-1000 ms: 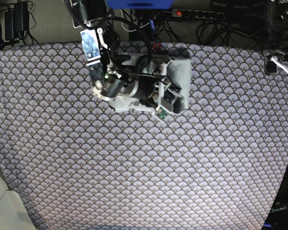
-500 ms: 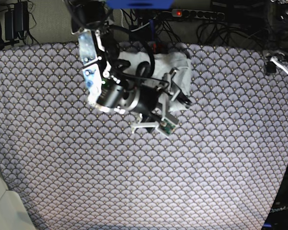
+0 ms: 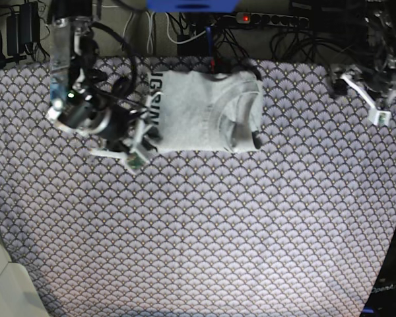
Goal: Fold the T-shirt properly
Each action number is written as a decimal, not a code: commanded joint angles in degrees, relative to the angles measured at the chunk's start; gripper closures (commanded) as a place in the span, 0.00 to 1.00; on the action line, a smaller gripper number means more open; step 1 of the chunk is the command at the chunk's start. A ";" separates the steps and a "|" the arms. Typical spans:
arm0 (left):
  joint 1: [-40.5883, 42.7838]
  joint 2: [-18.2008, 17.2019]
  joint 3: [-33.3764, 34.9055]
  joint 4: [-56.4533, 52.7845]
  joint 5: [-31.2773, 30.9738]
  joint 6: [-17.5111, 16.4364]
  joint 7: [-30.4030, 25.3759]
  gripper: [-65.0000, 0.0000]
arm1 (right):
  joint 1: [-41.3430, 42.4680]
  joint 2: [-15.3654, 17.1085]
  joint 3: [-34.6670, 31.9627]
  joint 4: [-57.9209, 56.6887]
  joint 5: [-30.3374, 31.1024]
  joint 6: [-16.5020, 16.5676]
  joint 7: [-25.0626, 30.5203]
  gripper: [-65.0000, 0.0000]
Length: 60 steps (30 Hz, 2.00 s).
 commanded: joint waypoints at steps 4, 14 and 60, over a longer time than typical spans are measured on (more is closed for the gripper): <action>0.98 0.98 5.11 2.84 -0.43 -0.17 0.45 0.00 | 0.53 2.33 4.85 0.81 0.91 0.19 0.89 1.00; 3.09 4.85 16.63 9.70 4.94 0.01 0.72 0.00 | -2.81 4.53 8.10 0.81 0.91 0.19 1.33 1.00; -3.76 12.58 28.67 6.27 17.16 -4.92 7.57 0.99 | -3.86 4.53 8.19 0.72 0.91 0.19 0.80 1.00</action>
